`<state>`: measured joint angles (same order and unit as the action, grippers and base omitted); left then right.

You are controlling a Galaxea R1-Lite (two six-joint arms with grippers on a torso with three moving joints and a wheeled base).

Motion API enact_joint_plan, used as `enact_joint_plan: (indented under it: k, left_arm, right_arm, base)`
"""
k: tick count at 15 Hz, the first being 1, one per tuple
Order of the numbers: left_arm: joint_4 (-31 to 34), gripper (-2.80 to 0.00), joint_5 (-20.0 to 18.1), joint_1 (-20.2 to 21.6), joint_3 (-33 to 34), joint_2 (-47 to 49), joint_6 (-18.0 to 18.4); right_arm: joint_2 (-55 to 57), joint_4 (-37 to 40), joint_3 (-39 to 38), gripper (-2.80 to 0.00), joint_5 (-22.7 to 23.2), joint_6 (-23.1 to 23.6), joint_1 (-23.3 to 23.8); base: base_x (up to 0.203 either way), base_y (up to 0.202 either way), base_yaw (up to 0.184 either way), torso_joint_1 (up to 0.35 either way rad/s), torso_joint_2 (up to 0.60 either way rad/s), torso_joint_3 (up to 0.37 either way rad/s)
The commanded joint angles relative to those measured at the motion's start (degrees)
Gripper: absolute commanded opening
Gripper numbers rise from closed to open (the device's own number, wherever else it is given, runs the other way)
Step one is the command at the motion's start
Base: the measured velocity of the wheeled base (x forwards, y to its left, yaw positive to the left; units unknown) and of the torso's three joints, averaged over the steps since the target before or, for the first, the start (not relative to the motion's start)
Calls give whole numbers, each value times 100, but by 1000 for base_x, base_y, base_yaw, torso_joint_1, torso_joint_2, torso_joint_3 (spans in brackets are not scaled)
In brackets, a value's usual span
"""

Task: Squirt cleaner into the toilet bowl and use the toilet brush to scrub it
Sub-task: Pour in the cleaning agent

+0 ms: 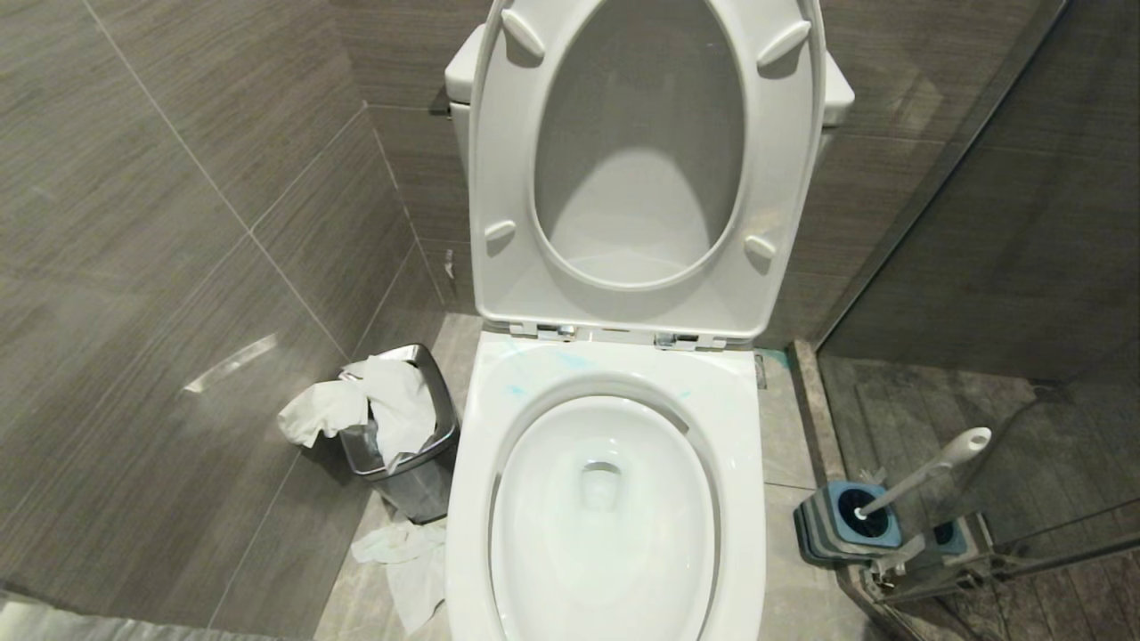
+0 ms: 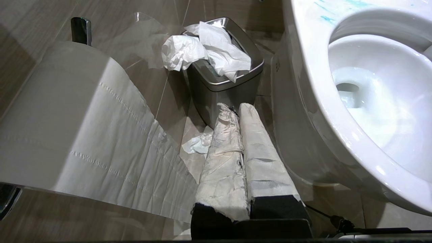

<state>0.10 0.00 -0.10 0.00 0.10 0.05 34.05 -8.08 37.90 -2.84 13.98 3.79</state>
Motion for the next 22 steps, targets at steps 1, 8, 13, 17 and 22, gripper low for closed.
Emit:
enact_joint_plan:
  k: [1, 8, 13, 17, 22]
  left_arm:
    - [-1, -280, 0, 1, 0, 8, -5]
    - [-1, -280, 0, 1, 0, 8, 14]
    - [-1, -280, 0, 1, 0, 8, 22]
    - [-1, -280, 0, 1, 0, 8, 22]
    - [8, -280, 0, 1, 0, 8, 39]
  right_arm:
    - [598, -273, 64, -280, -5, 209, -4]
    - [2293, -1909, 130, -280, -388, 258, -1079]
    - [3410, -2522, 425, -280, -2240, 530, -3524]
    - [4418, -2596, 1042, -280, -2998, 697, -4420]
    - [5278, -2603, 1485, -280, -3245, 1203, -4513]
  base:
    - [0, 0, 0, 0, 0, 0]
    - [0, 0, 0, 0, 0, 0]
    - [0, 0, 0, 0, 0, 0]
    - [0, 0, 0, 0, 0, 0]
    - [0, 0, 0, 0, 0, 0]
